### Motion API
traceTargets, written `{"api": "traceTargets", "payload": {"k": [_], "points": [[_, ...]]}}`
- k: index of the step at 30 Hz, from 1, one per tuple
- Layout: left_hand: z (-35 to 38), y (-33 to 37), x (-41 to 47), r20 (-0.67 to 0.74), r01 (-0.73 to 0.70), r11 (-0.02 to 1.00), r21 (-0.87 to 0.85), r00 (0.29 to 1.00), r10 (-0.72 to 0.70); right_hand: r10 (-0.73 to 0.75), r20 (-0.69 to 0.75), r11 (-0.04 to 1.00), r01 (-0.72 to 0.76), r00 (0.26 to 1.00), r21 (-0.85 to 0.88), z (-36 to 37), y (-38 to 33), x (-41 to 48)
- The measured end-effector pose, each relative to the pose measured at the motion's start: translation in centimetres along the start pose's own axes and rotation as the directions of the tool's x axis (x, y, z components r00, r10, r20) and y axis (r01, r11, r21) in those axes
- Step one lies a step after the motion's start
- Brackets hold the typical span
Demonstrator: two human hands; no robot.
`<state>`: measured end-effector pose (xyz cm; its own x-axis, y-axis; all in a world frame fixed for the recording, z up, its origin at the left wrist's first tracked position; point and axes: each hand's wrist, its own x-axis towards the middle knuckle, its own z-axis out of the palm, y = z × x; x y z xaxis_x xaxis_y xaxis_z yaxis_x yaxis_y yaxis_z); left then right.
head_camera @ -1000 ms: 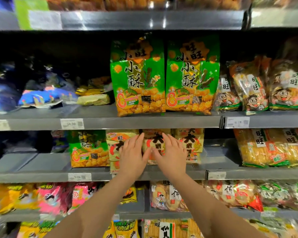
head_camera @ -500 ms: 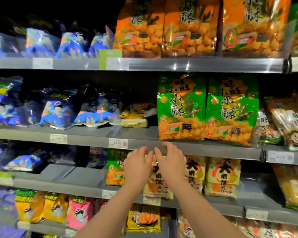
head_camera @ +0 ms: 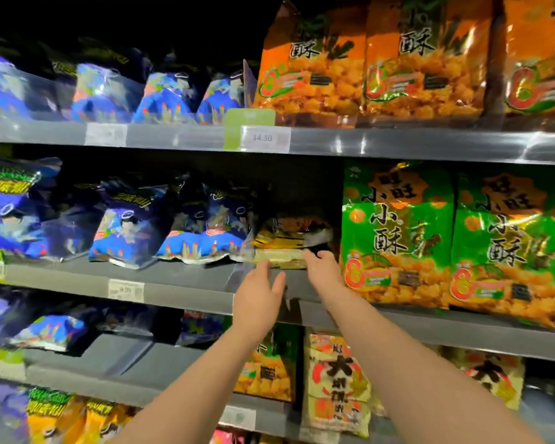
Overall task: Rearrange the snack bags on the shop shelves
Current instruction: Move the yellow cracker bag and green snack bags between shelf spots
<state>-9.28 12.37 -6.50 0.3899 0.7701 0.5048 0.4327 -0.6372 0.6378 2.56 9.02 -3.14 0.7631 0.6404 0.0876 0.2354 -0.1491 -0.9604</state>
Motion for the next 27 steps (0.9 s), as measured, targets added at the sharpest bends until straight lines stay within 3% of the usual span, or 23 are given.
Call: {"api": "traceTargets", "payload": {"k": [3, 5, 11, 15, 22, 27], "points": [[0.4, -1.0, 0.8, 0.025, -0.043, 0.999, -0.002, 0.999, 0.043, 0.164, -0.015, 0.960, -0.156, 0.986, 0.232, 1.5, 0.9, 5.2], [0.6, -1.6, 1.5, 0.028, -0.059, 0.998, -0.013, 0.998, 0.059, 0.192, -0.082, 0.945, -0.162, 0.978, 0.283, 1.7, -0.4, 4.8], [1.1, -2.2, 2.4, 0.005, -0.080, 0.997, -0.010, 0.997, 0.080, 0.061, -0.126, 0.994, -0.049, 0.990, 0.095, 2.4, -0.5, 5.7], [0.7, -2.3, 2.9, -0.020, -0.081, 0.997, 0.000, 0.997, 0.081, 0.080, -0.078, 0.996, -0.076, 0.994, 0.046, 2.6, -0.9, 7.0], [0.5, -2.4, 2.8, -0.019, -0.082, 0.996, -0.033, 0.997, 0.081, 0.088, -0.104, 0.945, -0.050, 0.991, 0.323, 2.9, -1.3, 6.4], [0.6, -1.9, 2.5, -0.033, -0.084, 0.996, -0.025, 0.996, 0.084, 0.001, -0.151, 0.898, 0.066, 0.989, 0.436, 1.8, -2.9, 5.0]]}}
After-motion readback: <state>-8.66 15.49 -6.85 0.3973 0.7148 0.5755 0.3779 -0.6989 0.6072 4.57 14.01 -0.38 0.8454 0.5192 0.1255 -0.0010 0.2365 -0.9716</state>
